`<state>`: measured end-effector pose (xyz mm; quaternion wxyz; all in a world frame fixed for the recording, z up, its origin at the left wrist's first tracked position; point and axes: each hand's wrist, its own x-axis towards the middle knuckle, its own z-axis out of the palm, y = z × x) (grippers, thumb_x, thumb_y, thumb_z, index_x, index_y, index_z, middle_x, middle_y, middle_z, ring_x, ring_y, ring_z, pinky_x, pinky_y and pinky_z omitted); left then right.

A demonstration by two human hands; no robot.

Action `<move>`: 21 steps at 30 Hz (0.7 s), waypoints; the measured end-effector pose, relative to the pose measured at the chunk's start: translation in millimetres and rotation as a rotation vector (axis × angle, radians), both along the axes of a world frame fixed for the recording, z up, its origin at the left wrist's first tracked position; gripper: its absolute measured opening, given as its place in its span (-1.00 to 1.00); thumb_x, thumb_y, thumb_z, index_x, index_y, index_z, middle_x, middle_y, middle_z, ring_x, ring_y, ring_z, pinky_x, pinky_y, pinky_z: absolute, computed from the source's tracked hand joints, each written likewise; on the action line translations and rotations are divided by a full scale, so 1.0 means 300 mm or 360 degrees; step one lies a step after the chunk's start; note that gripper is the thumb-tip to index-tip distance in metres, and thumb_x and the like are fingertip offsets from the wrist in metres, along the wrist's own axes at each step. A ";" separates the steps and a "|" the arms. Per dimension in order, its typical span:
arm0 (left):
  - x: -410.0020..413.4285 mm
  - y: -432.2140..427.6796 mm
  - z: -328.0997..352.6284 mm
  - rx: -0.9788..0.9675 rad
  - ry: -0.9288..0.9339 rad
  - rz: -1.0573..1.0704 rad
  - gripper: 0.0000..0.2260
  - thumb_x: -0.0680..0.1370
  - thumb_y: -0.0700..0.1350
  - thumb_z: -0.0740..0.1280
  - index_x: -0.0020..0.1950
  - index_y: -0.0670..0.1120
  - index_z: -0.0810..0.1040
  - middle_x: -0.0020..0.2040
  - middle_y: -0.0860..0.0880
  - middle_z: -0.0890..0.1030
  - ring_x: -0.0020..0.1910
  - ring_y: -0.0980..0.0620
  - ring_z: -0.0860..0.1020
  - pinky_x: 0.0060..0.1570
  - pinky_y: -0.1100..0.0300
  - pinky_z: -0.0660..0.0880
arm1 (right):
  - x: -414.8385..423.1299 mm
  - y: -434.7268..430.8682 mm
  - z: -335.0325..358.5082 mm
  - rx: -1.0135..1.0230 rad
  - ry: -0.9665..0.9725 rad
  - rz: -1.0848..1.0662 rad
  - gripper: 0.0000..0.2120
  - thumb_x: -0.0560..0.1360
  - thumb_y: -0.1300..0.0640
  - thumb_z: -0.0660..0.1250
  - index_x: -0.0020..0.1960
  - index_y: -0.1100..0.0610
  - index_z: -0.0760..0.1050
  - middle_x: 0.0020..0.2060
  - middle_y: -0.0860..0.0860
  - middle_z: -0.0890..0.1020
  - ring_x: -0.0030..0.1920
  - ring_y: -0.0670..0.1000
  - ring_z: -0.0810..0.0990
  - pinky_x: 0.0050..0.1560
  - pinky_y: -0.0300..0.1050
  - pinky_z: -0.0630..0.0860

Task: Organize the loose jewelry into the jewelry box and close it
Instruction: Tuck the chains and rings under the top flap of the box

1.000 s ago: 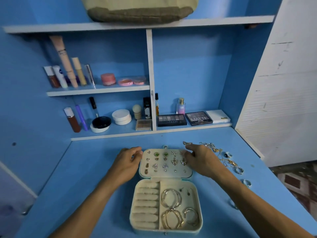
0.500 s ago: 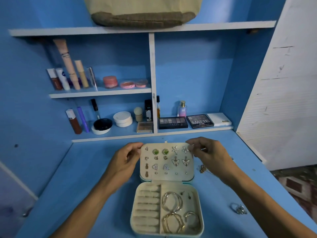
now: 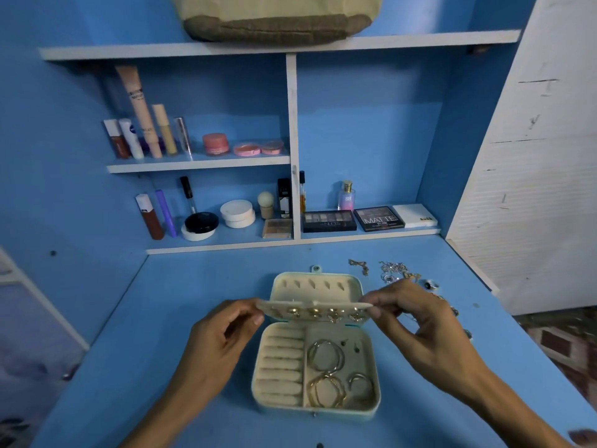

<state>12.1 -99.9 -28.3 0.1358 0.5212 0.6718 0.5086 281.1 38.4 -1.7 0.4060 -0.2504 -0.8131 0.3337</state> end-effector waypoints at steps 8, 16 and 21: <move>0.029 -0.051 -0.040 -0.0017 0.0010 -0.0015 -0.69 0.55 -0.28 0.41 0.07 0.15 0.68 0.02 0.19 0.69 0.04 0.18 0.66 0.04 0.32 0.55 | 0.045 -0.053 -0.051 -0.0176 -0.0003 0.0141 -0.74 0.42 0.24 0.43 -0.04 -0.09 0.71 -0.11 -0.06 0.66 -0.05 0.07 0.63 -0.05 -0.07 0.53; 0.038 -0.074 -0.079 -0.0005 -0.0060 0.0014 -0.75 0.51 -0.28 0.43 0.10 0.02 0.69 0.03 0.14 0.69 0.04 0.13 0.67 0.04 0.32 0.56 | 0.046 -0.069 -0.073 -0.0430 -0.0029 0.0155 -0.75 0.47 0.29 0.40 -0.14 -0.06 0.72 -0.13 -0.04 0.68 -0.06 0.03 0.67 -0.03 -0.20 0.54; 0.040 -0.079 -0.095 0.0032 0.0024 0.0055 -0.69 0.49 -0.36 0.45 0.06 0.03 0.70 -0.01 0.17 0.69 -0.01 0.19 0.67 -0.01 0.43 0.52 | 0.029 -0.064 -0.081 -0.0459 -0.0122 0.0099 -0.67 0.46 0.36 0.43 -0.16 -0.09 0.72 -0.15 -0.05 0.66 -0.15 -0.02 0.64 -0.09 -0.27 0.49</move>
